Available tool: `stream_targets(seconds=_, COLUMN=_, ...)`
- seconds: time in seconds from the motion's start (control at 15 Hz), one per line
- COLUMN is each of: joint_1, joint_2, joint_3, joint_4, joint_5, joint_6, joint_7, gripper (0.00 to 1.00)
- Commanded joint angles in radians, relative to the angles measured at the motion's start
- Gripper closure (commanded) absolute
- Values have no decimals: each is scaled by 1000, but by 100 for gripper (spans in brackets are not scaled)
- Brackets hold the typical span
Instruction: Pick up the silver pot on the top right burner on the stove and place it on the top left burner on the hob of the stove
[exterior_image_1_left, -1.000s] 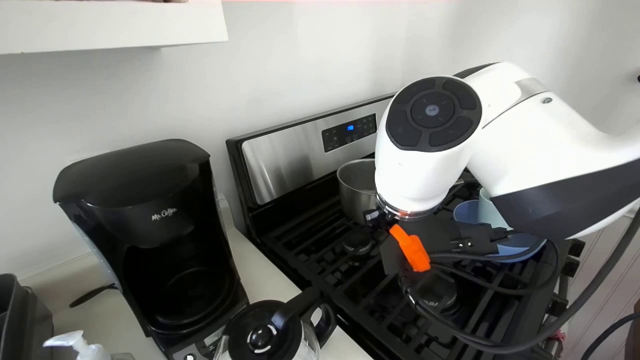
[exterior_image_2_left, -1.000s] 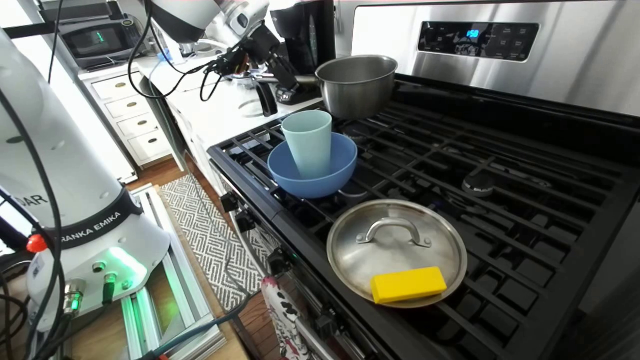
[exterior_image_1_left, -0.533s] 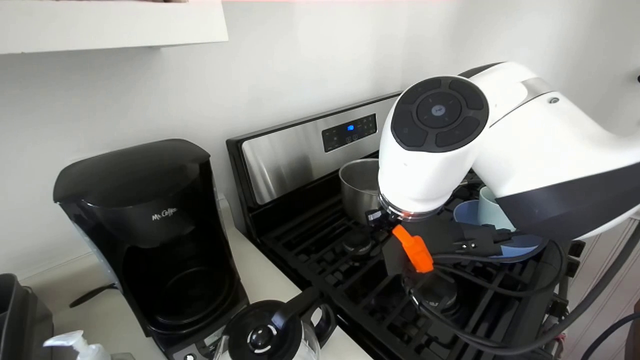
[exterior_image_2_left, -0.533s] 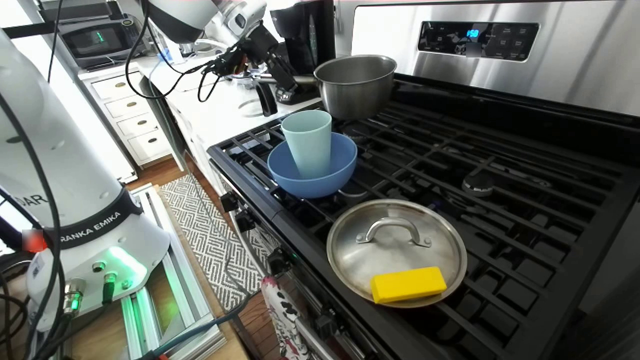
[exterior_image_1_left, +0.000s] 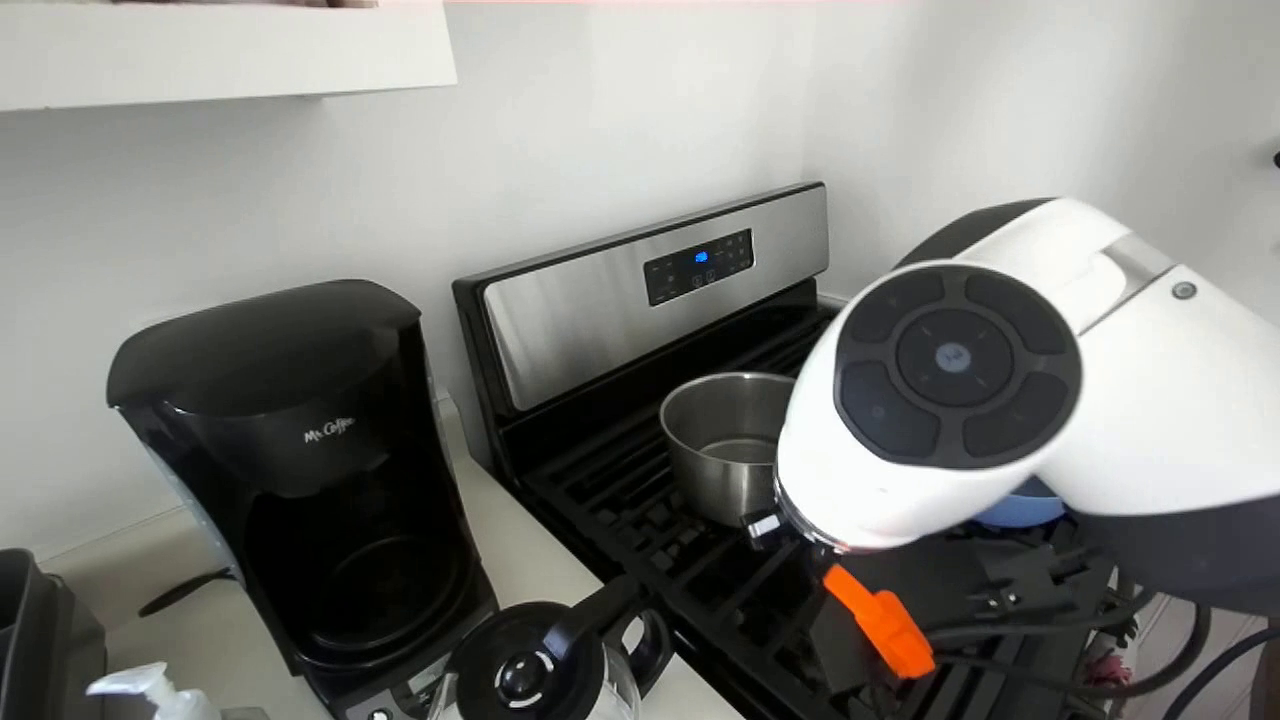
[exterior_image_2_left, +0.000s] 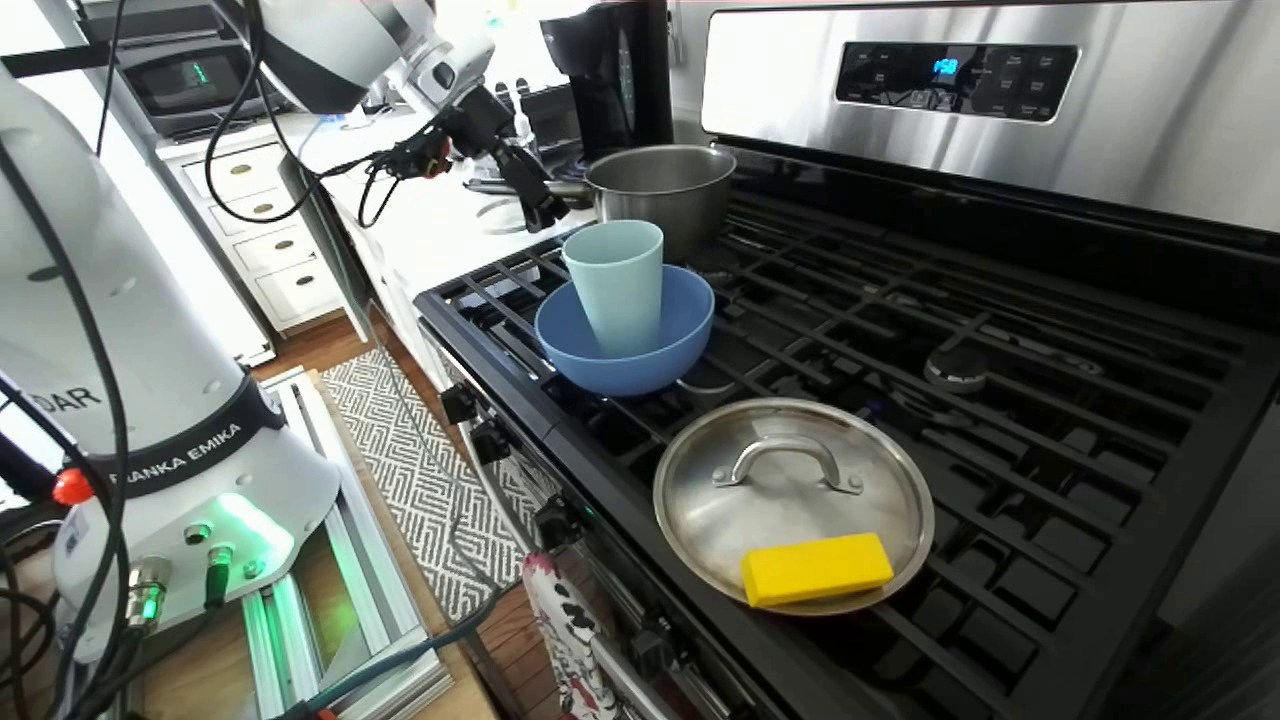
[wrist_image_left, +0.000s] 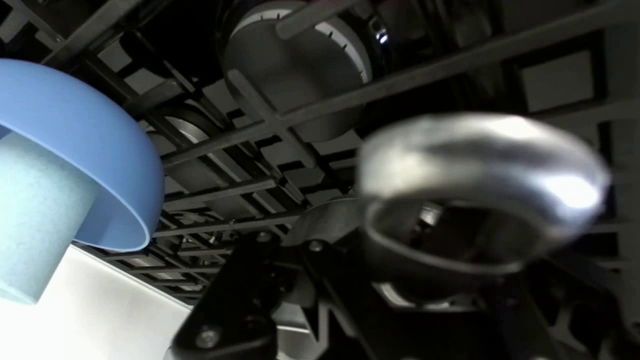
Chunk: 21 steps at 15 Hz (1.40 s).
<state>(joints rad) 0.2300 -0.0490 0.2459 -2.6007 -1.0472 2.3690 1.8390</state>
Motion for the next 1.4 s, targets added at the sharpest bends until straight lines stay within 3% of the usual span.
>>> stream_targets(seconds=0.0, joint_1=52, joint_2=-92, joint_3=53, joint_4=-57, joint_5=-29, joint_6=-21, joint_7=38, gripper=98)
stream_targets(seconds=0.2, joint_1=61, joint_2=-132, joint_3=66, joint_4=-80, joint_5=-51, joint_6=-15, joint_7=53, gripper=98)
stream_targets(seconds=0.53, joint_1=19, joint_2=-182, joint_3=25, joint_4=-81, joint_5=-56, joint_6=-1, joint_7=-12, gripper=98)
stream_targets(seconds=0.93, joint_1=-29, joint_2=-108, joint_3=-12, joint_4=9, joint_5=-68, joint_6=1, joint_7=-113, gripper=98)
stream_targets(seconds=1.33, joint_1=-25, joint_2=-52, joint_3=-16, joint_4=46, joint_5=-82, joint_6=59, joint_7=-220, gripper=98)
